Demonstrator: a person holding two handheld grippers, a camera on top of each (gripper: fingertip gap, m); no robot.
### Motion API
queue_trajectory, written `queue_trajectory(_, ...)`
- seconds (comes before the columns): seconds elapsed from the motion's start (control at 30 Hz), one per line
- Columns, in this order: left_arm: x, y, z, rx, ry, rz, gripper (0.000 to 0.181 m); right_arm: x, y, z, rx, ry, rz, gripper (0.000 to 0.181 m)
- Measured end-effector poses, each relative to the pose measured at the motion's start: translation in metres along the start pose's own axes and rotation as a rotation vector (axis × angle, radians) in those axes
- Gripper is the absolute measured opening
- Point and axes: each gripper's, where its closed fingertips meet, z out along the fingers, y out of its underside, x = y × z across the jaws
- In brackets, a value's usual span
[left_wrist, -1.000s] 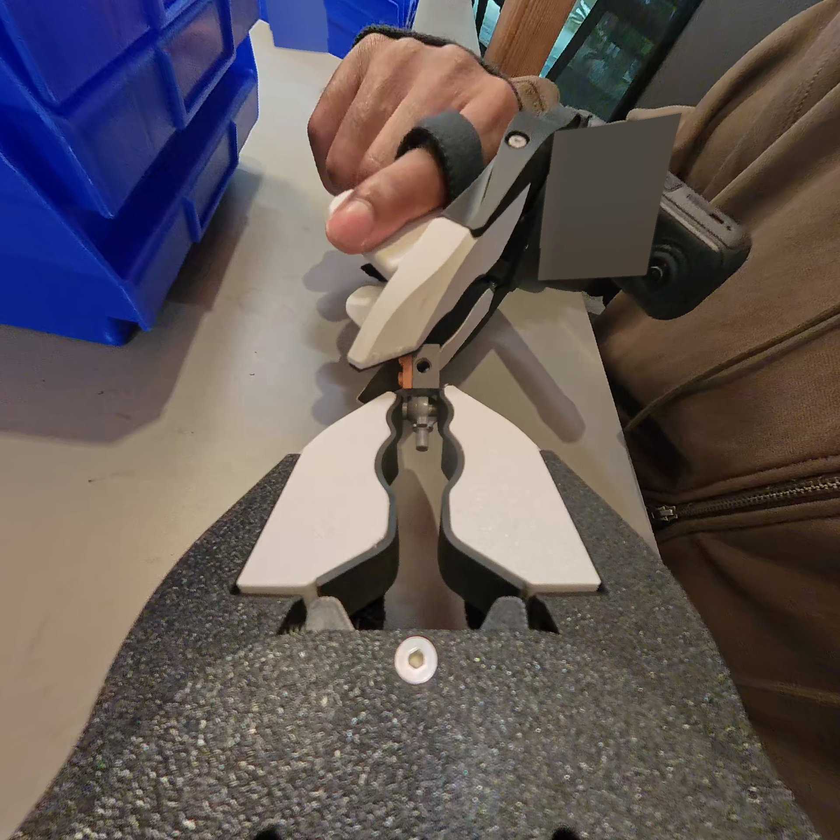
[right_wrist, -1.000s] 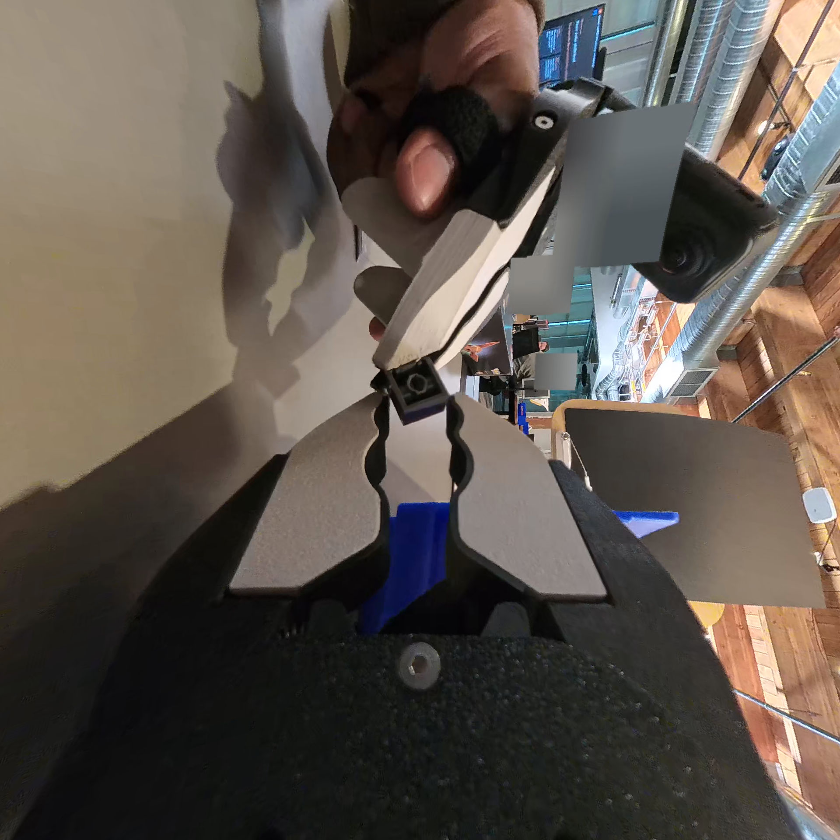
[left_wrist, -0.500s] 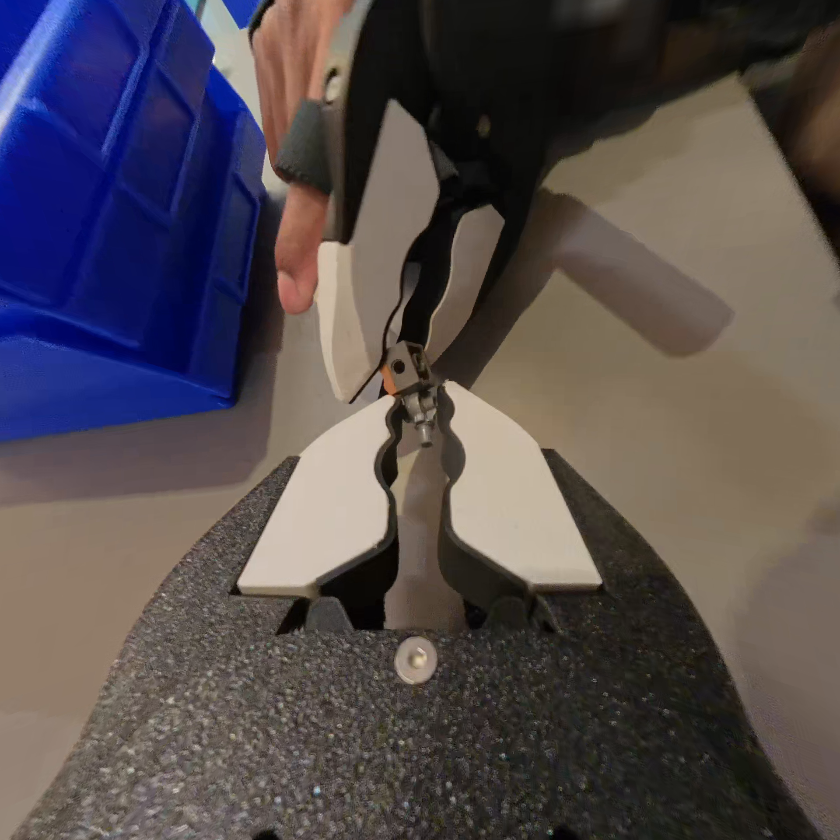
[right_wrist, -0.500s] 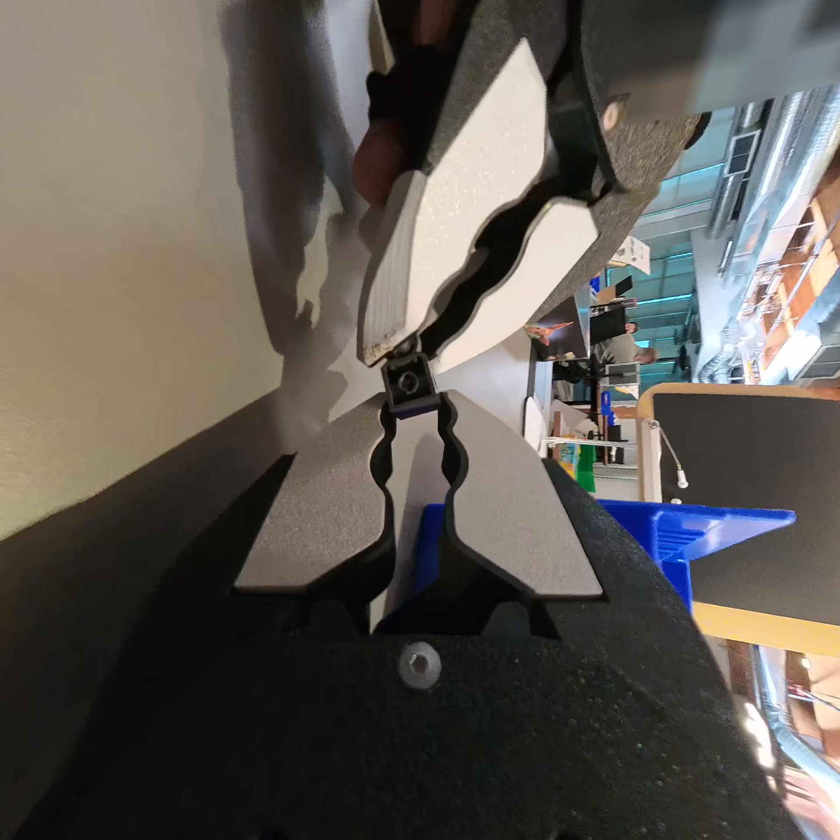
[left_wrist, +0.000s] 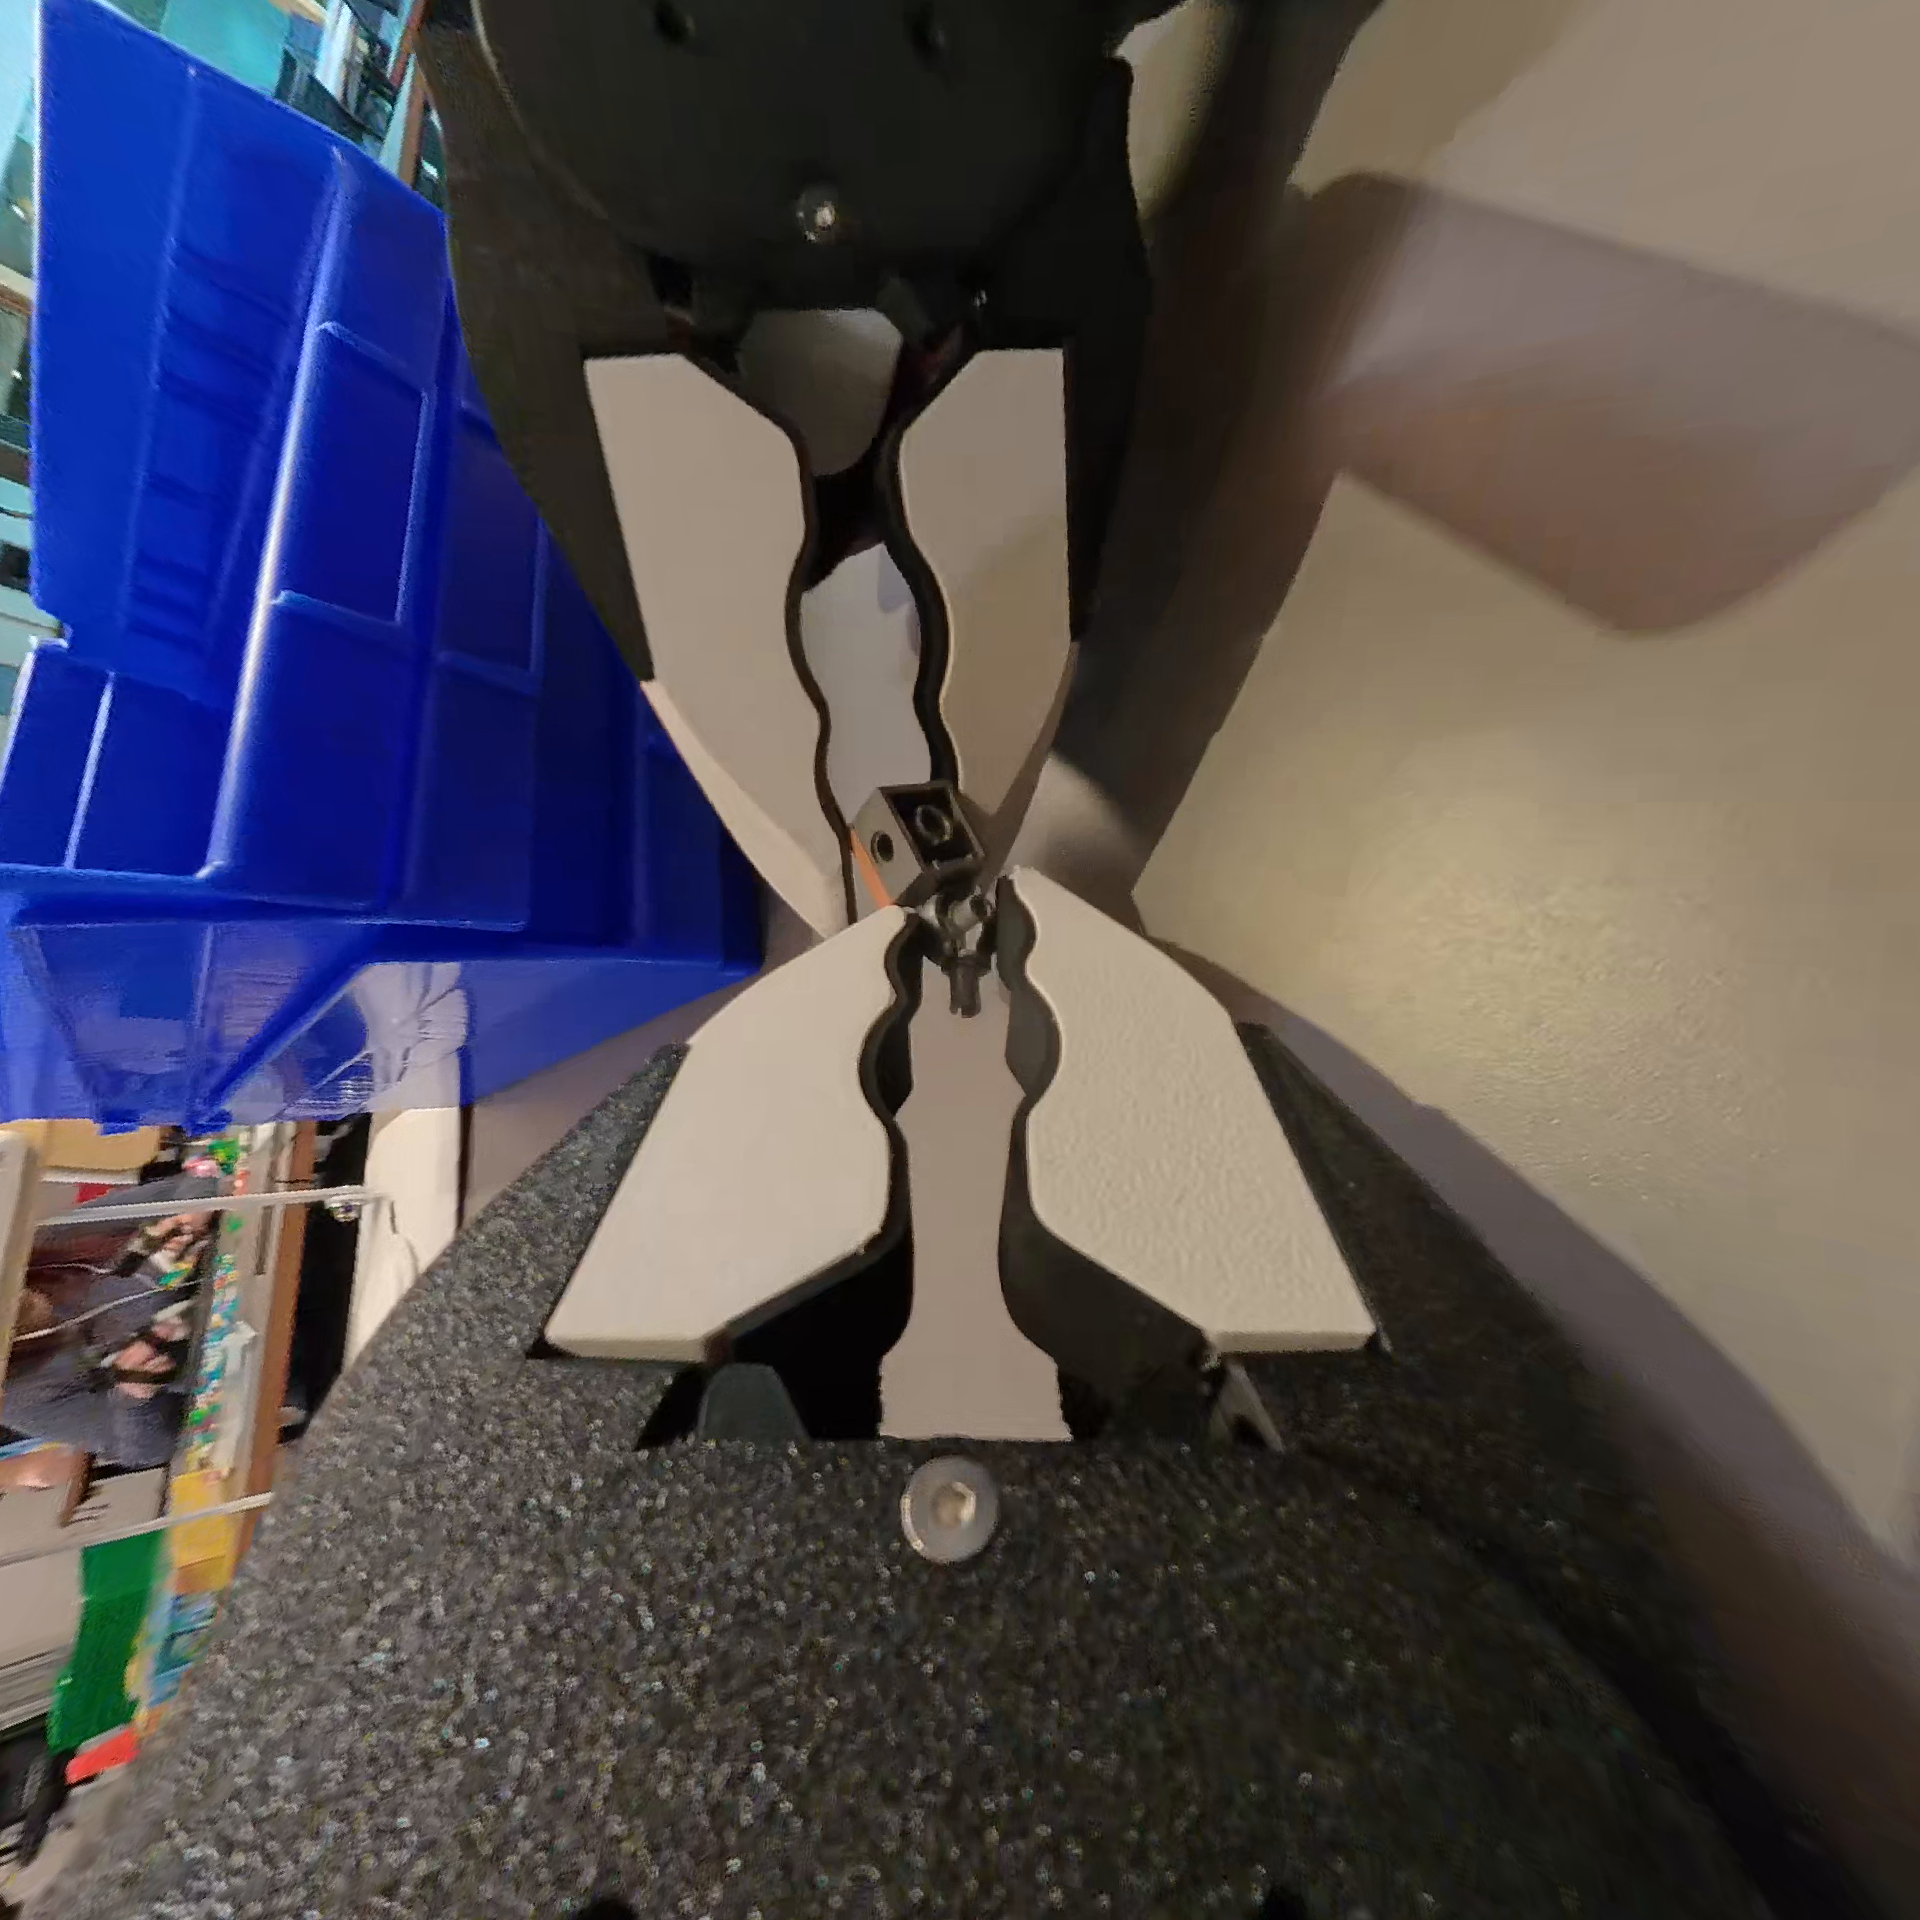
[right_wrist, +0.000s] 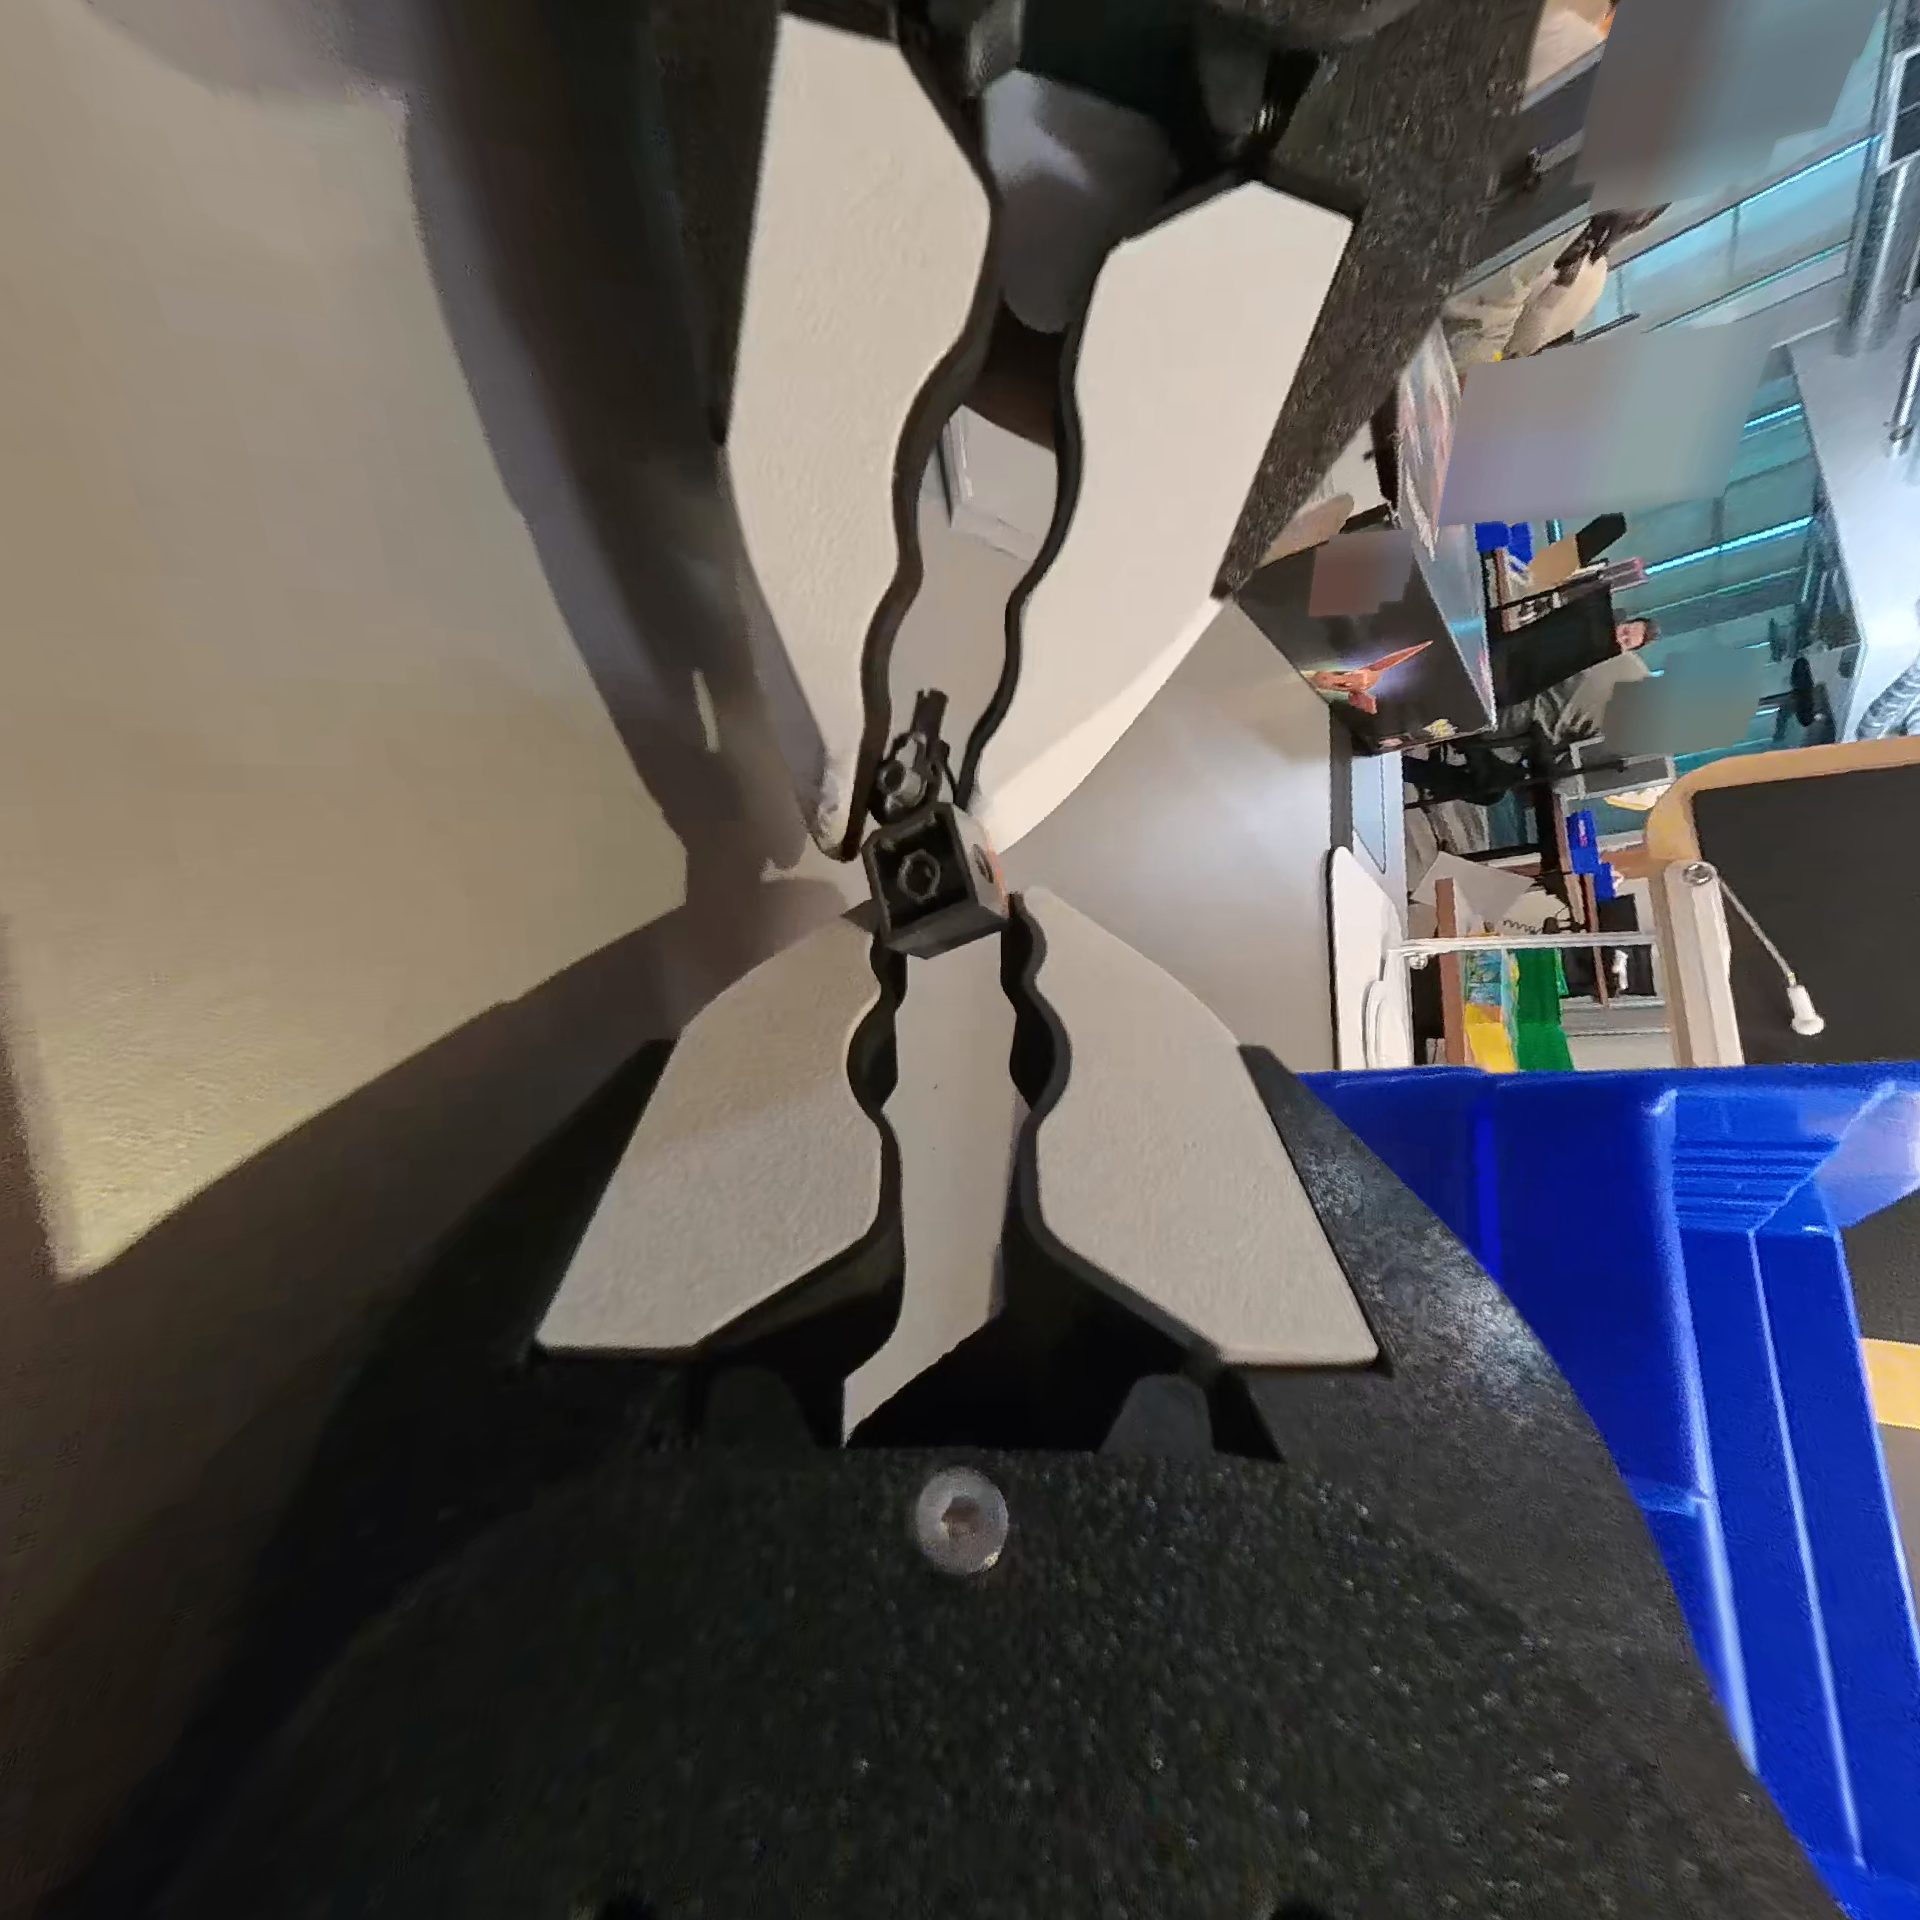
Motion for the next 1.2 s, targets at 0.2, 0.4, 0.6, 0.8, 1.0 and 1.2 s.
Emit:
queue_trajectory(0.2, -0.004, 0.0, -0.001, -0.026, -0.065, 0.109, 0.014, -0.002, 0.004, 0.0, -0.012, -0.028, 0.041, 0.007)
queue_trajectory(0.4, 0.004, 0.002, -0.002, 0.034, 0.071, -0.095, 0.014, 0.007, 0.006, 0.001, -0.025, 0.096, -0.1, 0.019)
queue_trajectory(0.6, 0.004, -0.004, -0.006, 0.113, 0.186, -0.317, 0.014, 0.007, -0.005, -0.005, 0.036, 0.121, -0.174, 0.033)
queue_trajectory(0.8, 0.008, -0.007, -0.007, 0.139, 0.248, -0.387, 0.014, -0.001, -0.016, -0.004, 0.064, 0.102, -0.219, 0.029)
queue_trajectory(1.0, 0.011, -0.007, -0.004, 0.106, 0.206, -0.297, 0.014, -0.006, -0.012, -0.001, 0.038, 0.064, -0.205, 0.018)
queue_trajectory(1.2, 0.011, -0.004, 0.001, 0.022, 0.06, -0.003, 0.014, -0.013, -0.006, 0.0, 0.04, -0.016, -0.109, 0.018)
